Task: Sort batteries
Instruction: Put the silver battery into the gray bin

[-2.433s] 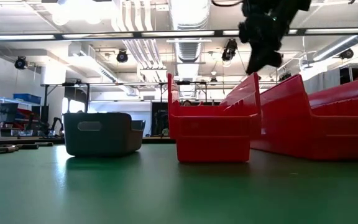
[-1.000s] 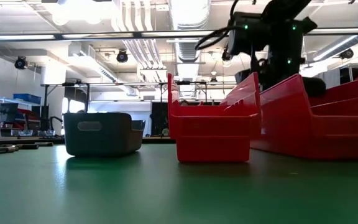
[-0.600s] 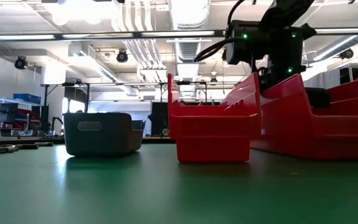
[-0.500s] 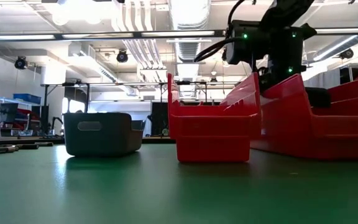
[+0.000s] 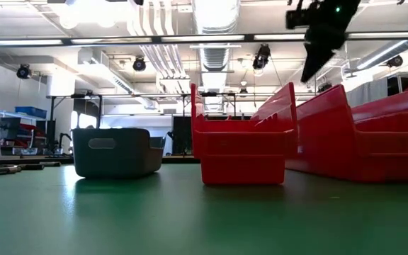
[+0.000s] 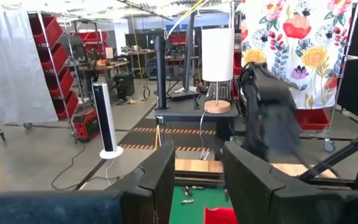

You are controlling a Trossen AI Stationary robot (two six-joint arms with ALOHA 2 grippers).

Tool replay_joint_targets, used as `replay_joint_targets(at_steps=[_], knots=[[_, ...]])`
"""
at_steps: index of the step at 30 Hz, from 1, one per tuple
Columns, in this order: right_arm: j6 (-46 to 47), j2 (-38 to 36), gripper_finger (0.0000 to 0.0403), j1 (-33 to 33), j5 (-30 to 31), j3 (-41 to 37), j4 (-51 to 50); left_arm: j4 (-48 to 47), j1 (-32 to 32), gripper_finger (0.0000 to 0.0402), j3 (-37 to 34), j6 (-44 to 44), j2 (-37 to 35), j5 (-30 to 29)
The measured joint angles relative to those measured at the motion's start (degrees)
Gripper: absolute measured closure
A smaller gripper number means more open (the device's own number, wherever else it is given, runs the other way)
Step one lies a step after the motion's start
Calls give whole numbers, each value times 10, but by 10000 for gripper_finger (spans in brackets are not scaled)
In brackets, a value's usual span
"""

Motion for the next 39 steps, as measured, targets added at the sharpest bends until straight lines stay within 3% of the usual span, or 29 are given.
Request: replay_joint_targets(at_steps=[5, 8, 11, 15, 23, 28, 34, 39], knots=[[409, -65, 268, -173, -25, -36, -90, 20, 0, 287, 0, -8, 12, 1], [531, -83, 283, -261, -61, -81, -87, 53, 0, 287, 0, -29, 19, 5], [512, -73, 292, -322, -102, -125, -42, 74, 0, 287, 0, -39, 21, 26], [561, -33, 301, -398, -184, -173, 15, 76, 0, 287, 0, -44, 21, 45], [551, 72, 302, -488, -211, -191, 165, 61, -5, 287, 0, -87, 21, 66], [481, 123, 273, -513, -191, -164, 175, -2, -12, 287, 0, -103, 21, 131], [414, 187, 236, -515, -208, -159, 174, -21, -23, 287, -5, -106, 21, 136], [406, 215, 229, -515, -228, -157, 175, -20, -26, 287, -5, -105, 21, 136]])
